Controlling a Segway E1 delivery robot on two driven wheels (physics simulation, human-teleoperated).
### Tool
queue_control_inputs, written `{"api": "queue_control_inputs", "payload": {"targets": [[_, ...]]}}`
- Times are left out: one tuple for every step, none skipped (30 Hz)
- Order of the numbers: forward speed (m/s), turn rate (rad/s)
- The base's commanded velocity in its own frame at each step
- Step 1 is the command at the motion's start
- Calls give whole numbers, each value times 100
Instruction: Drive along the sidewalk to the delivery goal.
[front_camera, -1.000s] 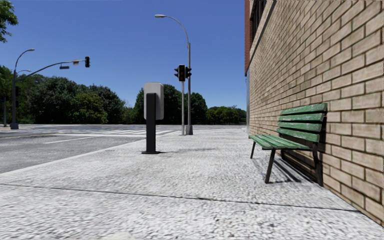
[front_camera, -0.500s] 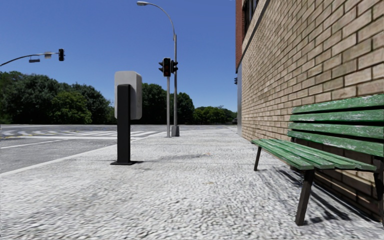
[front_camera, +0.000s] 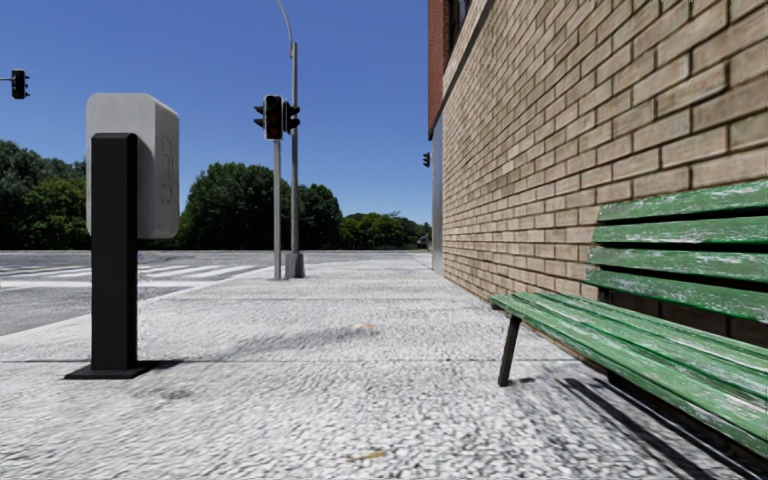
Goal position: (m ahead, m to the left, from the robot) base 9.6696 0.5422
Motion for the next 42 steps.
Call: {"api": "queue_control_inputs", "payload": {"targets": [[200,0],[200,0],[200,0],[200,0],[200,0],[200,0],[200,0],[200,0],[200,0],[200,0],[200,0],[200,0],[200,0],[200,0],[200,0],[200,0],[200,0],[200,0],[200,0],[200,0],[200,0],[200,0],[200,0],[200,0],[200,0],[200,0],[200,0],[200,0],[200,0],[200,0],[200,0],[200,0],[200,0],[200,0],[200,0],[200,0],[200,0],[200,0],[200,0],[200,0],[200,0],[200,0]]}}
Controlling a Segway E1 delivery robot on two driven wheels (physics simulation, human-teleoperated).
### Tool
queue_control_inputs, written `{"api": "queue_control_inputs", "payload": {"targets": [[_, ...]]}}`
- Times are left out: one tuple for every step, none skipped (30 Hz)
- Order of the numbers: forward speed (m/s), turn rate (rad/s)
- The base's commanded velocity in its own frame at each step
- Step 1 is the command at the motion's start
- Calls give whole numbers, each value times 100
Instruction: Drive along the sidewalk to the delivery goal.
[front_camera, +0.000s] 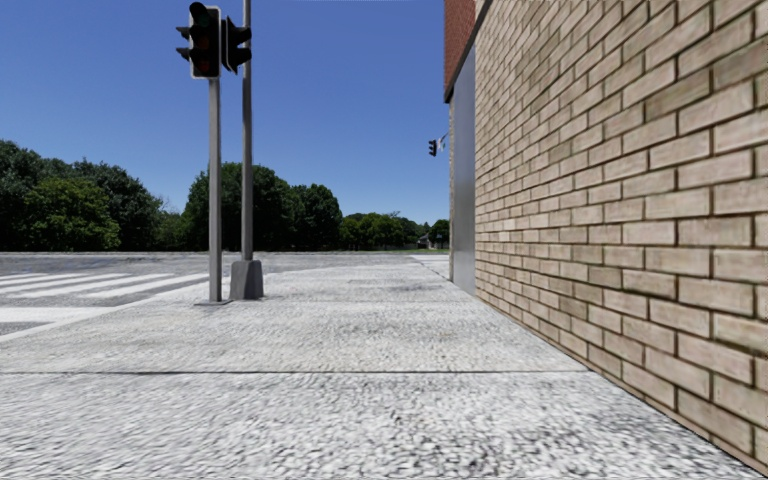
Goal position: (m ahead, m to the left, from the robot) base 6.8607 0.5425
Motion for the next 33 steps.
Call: {"api": "queue_control_inputs", "payload": {"targets": [[200,0],[200,0],[200,0],[200,0],[200,0],[200,0],[200,0],[200,0],[200,0],[200,0],[200,0],[200,0],[200,0],[200,0],[200,0],[200,0],[200,0],[200,0],[200,0],[200,0],[200,0],[200,0],[200,0],[200,0],[200,0],[200,0],[200,0],[200,0],[200,0],[200,4],[200,12],[200,12],[200,18]]}}
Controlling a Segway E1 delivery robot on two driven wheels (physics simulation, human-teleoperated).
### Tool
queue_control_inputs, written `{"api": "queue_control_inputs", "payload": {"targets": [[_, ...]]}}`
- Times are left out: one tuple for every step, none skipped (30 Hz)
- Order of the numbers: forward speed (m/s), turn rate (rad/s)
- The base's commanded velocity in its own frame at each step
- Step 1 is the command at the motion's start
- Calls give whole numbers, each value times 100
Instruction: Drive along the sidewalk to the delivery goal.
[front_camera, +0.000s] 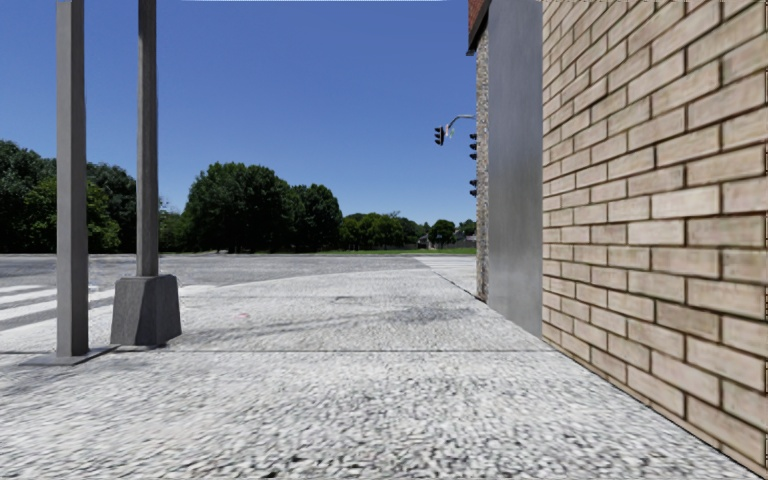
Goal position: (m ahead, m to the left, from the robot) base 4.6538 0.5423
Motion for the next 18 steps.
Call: {"api": "queue_control_inputs", "payload": {"targets": [[200,23],[200,23],[200,27],[200,28],[200,32],[200,32],[200,34],[200,35],[200,35],[200,35],[200,35],[200,35],[200,35],[200,35],[200,35],[200,35],[200,35],[200,35]]}}
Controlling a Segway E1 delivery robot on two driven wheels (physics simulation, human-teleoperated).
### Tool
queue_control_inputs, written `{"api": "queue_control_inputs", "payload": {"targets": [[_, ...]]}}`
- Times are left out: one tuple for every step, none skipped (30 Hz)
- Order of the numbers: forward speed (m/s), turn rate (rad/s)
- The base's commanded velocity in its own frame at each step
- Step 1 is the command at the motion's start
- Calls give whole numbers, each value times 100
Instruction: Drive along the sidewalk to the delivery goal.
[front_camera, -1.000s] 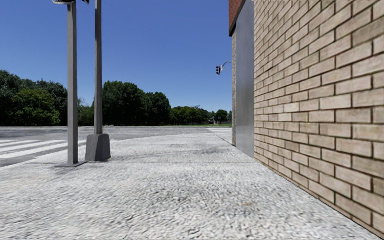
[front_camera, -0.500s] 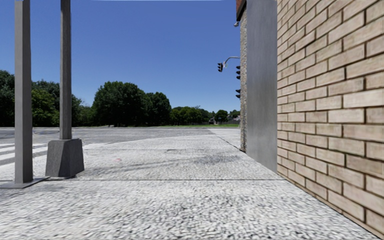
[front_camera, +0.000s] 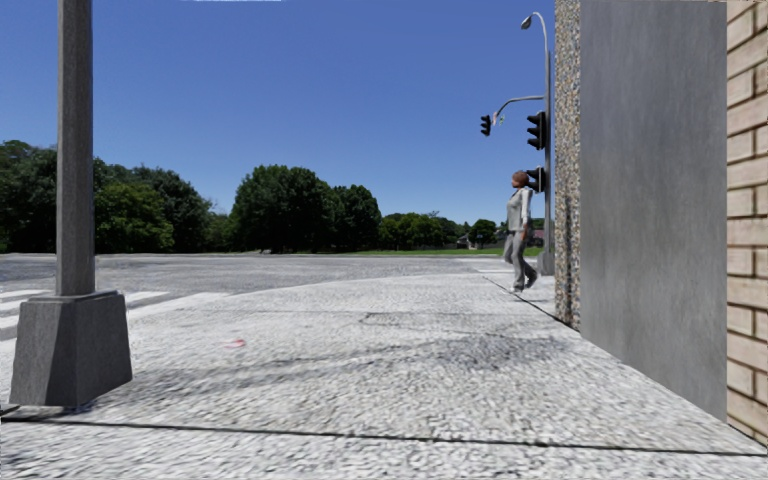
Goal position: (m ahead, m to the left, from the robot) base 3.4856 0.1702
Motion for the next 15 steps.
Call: {"api": "queue_control_inputs", "payload": {"targets": [[200,35],[200,36],[200,38],[200,38],[200,38],[200,39],[200,38],[200,38],[200,27],[200,13],[200,8],[200,8],[200,6],[200,0],[200,0]]}}
